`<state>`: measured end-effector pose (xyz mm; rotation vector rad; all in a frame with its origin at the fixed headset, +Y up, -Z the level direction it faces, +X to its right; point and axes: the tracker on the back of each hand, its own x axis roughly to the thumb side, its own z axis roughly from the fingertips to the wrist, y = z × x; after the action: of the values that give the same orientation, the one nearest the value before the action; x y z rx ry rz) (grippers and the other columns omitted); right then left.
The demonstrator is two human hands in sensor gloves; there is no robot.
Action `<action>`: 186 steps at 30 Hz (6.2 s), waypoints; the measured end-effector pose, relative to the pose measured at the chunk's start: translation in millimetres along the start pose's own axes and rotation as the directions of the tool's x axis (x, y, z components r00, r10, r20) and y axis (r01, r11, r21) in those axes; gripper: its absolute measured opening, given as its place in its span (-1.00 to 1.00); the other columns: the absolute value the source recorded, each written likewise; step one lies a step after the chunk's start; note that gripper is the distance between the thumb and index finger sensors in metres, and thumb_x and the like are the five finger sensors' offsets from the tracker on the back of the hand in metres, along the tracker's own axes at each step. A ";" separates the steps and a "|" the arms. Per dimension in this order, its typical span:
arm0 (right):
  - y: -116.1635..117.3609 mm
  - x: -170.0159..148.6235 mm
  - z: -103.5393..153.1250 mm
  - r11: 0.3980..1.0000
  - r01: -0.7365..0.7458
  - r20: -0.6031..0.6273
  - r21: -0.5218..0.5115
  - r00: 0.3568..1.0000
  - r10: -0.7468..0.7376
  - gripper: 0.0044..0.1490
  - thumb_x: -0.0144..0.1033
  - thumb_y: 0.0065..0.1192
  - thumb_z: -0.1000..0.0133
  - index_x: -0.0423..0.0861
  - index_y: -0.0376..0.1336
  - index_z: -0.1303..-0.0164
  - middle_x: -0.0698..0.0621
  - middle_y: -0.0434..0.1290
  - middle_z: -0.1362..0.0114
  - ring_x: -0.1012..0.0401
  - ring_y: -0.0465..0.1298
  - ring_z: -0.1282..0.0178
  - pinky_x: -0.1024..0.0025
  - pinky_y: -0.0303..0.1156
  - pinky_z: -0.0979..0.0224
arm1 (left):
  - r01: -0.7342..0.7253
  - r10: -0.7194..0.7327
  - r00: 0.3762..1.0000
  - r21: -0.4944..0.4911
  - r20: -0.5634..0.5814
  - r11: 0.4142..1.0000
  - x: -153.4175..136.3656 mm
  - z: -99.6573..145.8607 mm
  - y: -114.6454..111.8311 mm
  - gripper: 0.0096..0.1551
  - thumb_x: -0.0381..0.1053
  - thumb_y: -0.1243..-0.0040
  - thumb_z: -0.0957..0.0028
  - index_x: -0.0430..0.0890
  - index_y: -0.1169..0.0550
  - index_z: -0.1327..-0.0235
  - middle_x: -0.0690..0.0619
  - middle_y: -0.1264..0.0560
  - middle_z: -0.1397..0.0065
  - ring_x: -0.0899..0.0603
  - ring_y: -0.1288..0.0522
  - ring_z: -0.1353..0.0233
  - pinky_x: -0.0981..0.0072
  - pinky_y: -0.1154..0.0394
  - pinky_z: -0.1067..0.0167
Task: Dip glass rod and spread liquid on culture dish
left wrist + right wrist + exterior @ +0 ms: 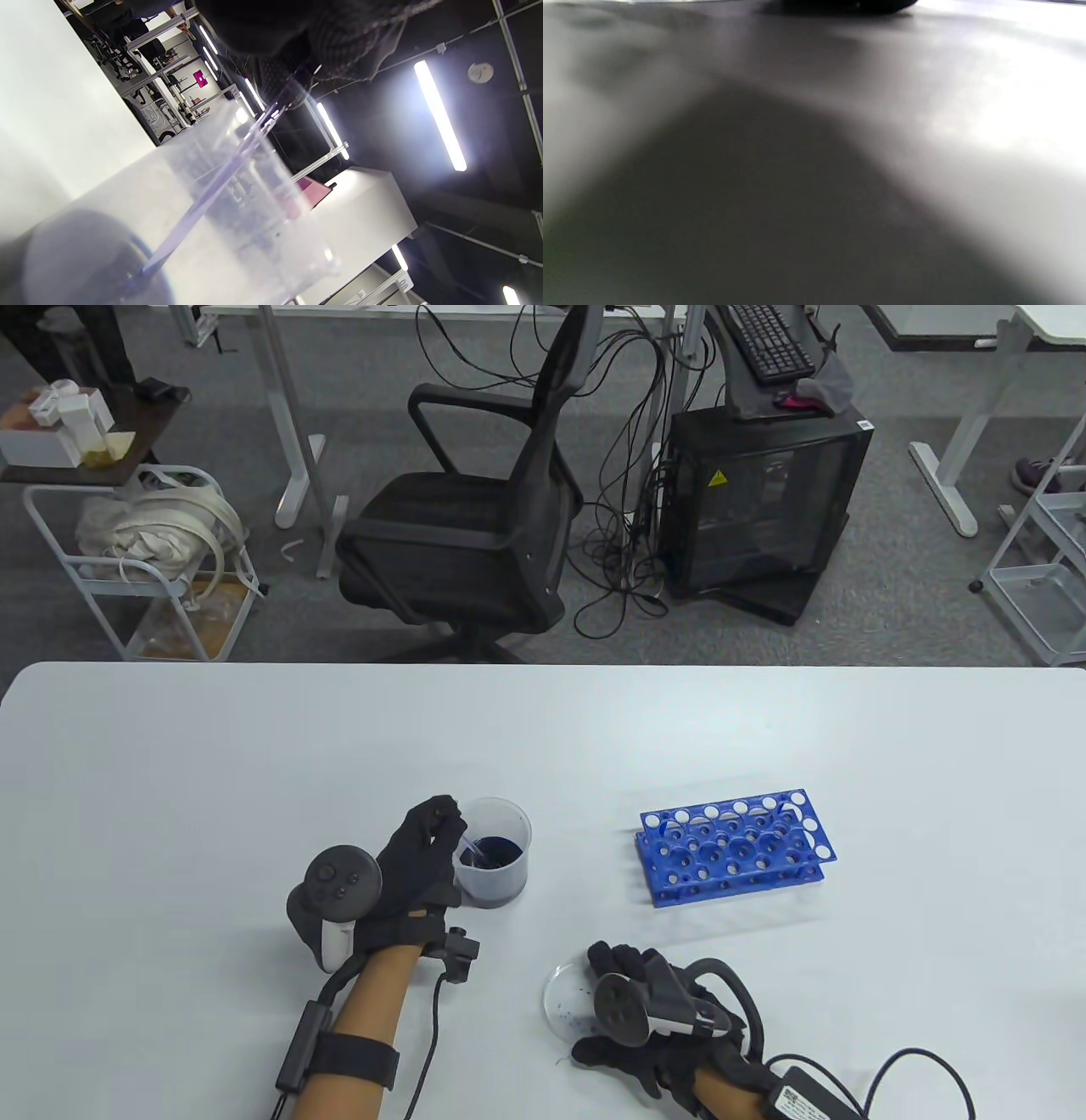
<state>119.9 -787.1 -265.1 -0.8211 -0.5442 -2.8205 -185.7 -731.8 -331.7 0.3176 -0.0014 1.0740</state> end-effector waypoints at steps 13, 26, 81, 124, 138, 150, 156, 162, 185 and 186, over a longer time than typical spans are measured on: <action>0.3 0.0 -0.2 1.000 0.000 -0.001 0.000 1.000 0.000 0.39 0.60 -0.15 0.08 -0.10 -0.52 -0.53 -0.08 -0.27 -0.63 0.12 0.15 -0.29 0.28 0.33 -0.22 | -0.014 0.013 0.999 0.037 0.044 0.999 9.0 3.9 4.8 -0.52 0.12 -0.21 -0.25 0.13 -0.42 -0.43 0.10 -0.54 -0.43 0.09 -0.52 0.24 0.27 -0.55 0.43; 0.7 -0.5 -0.8 1.000 0.009 0.005 0.001 1.000 -0.009 0.39 0.60 -0.15 0.08 -0.10 -0.52 -0.53 -0.08 -0.27 -0.63 0.13 0.15 -0.29 0.28 0.32 -0.22 | -0.171 0.210 0.947 -0.173 0.242 0.970 69.4 80.5 -7.3 -0.52 0.12 -0.21 -0.24 0.13 -0.43 -0.41 0.10 -0.54 -0.42 0.09 -0.53 0.26 0.28 -0.55 0.44; 0.7 -1.0 -0.1 1.000 0.004 0.001 0.001 1.000 -0.004 0.39 0.60 -0.15 0.08 -0.10 -0.52 -0.53 -0.08 -0.27 -0.63 0.13 0.15 -0.29 0.28 0.32 -0.22 | 0.140 -0.019 0.951 -0.373 0.310 0.917 58.7 93.9 -66.3 -0.51 0.11 -0.20 -0.23 0.13 -0.43 -0.42 0.11 -0.52 -0.44 0.08 -0.53 0.23 0.26 -0.54 0.42; 1.0 -0.7 0.0 1.000 -0.003 0.000 0.001 1.000 0.003 0.39 0.60 -0.16 0.08 -0.10 -0.53 -0.53 -0.08 -0.28 -0.63 0.13 0.15 -0.29 0.28 0.32 -0.23 | 0.222 -0.097 0.939 -0.367 0.331 0.903 65.3 88.9 -60.1 -0.51 0.11 -0.22 -0.21 0.13 -0.45 -0.41 0.11 -0.55 -0.42 0.07 -0.53 0.28 0.25 -0.54 0.47; 1.3 -0.6 -0.2 1.000 0.003 0.003 0.002 1.000 -0.003 0.39 0.60 -0.15 0.08 -0.10 -0.53 -0.53 -0.08 -0.28 -0.63 0.13 0.15 -0.29 0.28 0.32 -0.22 | 0.035 0.083 0.971 -0.480 0.223 0.877 66.5 102.1 -80.3 -0.52 0.10 -0.23 -0.19 0.12 -0.47 -0.38 0.08 -0.57 -0.38 0.07 -0.54 0.30 0.25 -0.54 0.51; 1.2 -0.9 0.0 1.000 -0.003 0.001 0.001 1.000 0.003 0.39 0.60 -0.16 0.08 -0.10 -0.53 -0.53 -0.08 -0.27 -0.63 0.13 0.15 -0.29 0.28 0.32 -0.23 | 0.086 0.025 0.972 -0.450 0.235 0.889 61.9 93.3 -78.9 -0.52 0.11 -0.17 -0.26 0.19 -0.38 -0.44 0.12 -0.49 -0.48 0.06 -0.53 0.21 0.23 -0.54 0.40; 1.3 -0.8 0.0 1.000 -0.001 0.001 0.002 1.000 0.001 0.39 0.60 -0.16 0.08 -0.10 -0.53 -0.53 -0.08 -0.28 -0.63 0.13 0.15 -0.29 0.28 0.32 -0.23 | 0.153 -0.039 0.958 -0.392 0.283 0.907 61.1 90.4 -67.5 -0.52 0.11 -0.18 -0.24 0.18 -0.41 -0.43 0.11 -0.51 -0.45 0.06 -0.53 0.24 0.23 -0.54 0.42; 1.2 -0.8 0.1 1.000 -0.002 0.000 0.002 1.000 0.002 0.39 0.60 -0.16 0.08 -0.10 -0.53 -0.53 -0.08 -0.28 -0.63 0.13 0.15 -0.29 0.28 0.32 -0.23 | 0.184 -0.063 0.947 -0.369 0.316 0.911 65.3 92.0 -61.5 -0.52 0.11 -0.22 -0.19 0.14 -0.46 -0.39 0.09 -0.57 -0.38 0.07 -0.54 0.29 0.25 -0.54 0.49; 1.3 -0.9 -0.1 1.000 -0.003 0.000 0.002 1.000 0.003 0.39 0.60 -0.16 0.08 -0.10 -0.53 -0.53 -0.08 -0.28 -0.63 0.13 0.15 -0.29 0.28 0.32 -0.23 | 0.007 0.082 0.981 -0.458 0.175 0.889 54.5 96.7 -81.5 -0.52 0.12 -0.14 -0.28 0.20 -0.36 -0.45 0.14 -0.48 -0.48 0.06 -0.52 0.20 0.23 -0.54 0.38; 1.3 -0.9 -0.1 1.000 -0.003 0.000 0.002 1.000 0.003 0.39 0.60 -0.16 0.08 -0.10 -0.53 -0.53 -0.08 -0.28 -0.63 0.13 0.15 -0.29 0.28 0.32 -0.23 | 0.013 0.077 0.980 -0.454 0.181 0.891 54.4 96.4 -81.4 -0.52 0.12 -0.15 -0.28 0.20 -0.36 -0.45 0.14 -0.48 -0.48 0.06 -0.52 0.20 0.23 -0.54 0.38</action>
<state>120.9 -788.3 -265.3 -0.8205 -0.5447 -2.8172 -74.6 -745.0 -252.0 -0.0039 -0.4307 1.0377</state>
